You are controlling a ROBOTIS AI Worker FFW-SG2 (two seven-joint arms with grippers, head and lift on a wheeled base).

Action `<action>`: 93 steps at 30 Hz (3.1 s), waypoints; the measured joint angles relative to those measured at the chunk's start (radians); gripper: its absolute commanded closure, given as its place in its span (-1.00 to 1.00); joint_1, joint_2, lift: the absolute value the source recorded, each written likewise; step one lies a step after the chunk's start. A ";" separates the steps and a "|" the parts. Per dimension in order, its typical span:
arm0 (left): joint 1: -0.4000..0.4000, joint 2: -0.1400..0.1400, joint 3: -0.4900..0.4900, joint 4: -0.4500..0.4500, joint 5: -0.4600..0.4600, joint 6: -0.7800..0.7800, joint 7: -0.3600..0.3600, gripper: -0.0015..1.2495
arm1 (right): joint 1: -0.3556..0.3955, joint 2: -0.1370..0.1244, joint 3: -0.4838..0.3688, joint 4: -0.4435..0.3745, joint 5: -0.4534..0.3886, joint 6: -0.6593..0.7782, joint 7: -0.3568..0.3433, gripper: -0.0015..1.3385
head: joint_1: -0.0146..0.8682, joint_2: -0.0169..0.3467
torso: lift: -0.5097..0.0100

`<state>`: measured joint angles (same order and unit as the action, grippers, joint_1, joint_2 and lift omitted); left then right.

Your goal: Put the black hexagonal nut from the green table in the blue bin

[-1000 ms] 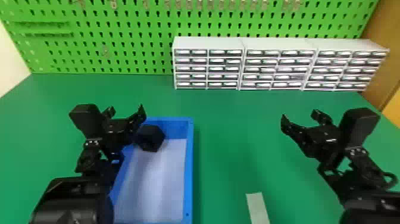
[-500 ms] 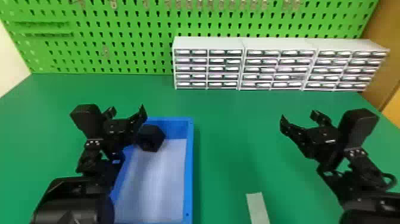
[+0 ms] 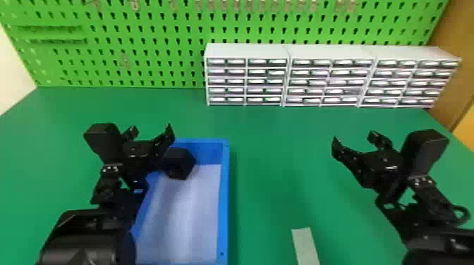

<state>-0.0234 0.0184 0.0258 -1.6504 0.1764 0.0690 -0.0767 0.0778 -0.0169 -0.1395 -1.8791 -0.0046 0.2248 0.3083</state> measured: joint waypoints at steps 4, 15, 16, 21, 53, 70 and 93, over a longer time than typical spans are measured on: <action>0.000 0.000 0.000 0.000 0.000 -0.001 0.000 -0.48 | 0.001 0.000 0.000 0.000 0.000 -0.002 0.000 -0.48 | 0.59 -0.63 | 0.59; 0.000 0.000 0.001 0.000 0.000 -0.002 0.000 -0.48 | 0.001 -0.002 0.000 0.000 0.000 -0.004 0.000 -0.48 | 0.59 -0.63 | 0.59; 0.000 0.000 0.001 0.000 0.000 -0.002 0.000 -0.48 | 0.001 -0.002 0.000 0.000 0.000 -0.004 0.000 -0.48 | 0.59 -0.63 | 0.59; -0.001 0.000 0.002 0.000 0.000 -0.002 0.000 -0.48 | -0.001 -0.002 0.000 0.000 0.000 -0.004 0.000 -0.48 | 0.59 -0.63 | 0.59; 0.000 0.000 0.000 0.000 0.002 -0.002 0.000 -0.48 | 0.000 -0.003 0.001 0.001 0.000 -0.004 0.000 -0.48 | 0.59 -0.63 | 0.59; 0.000 0.000 -0.001 0.000 0.003 -0.003 0.000 -0.48 | 0.001 -0.005 0.003 0.002 0.000 -0.004 0.000 -0.48 | 0.59 -0.63 | 0.59; -0.001 0.000 0.002 0.001 0.003 -0.006 0.000 -0.48 | -0.004 -0.006 0.005 0.004 0.000 -0.006 0.000 -0.48 | 0.59 -0.63 | 0.59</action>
<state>-0.0248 0.0184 0.0276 -1.6498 0.1795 0.0626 -0.0767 0.0737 -0.0233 -0.1350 -1.8750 -0.0042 0.2193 0.3083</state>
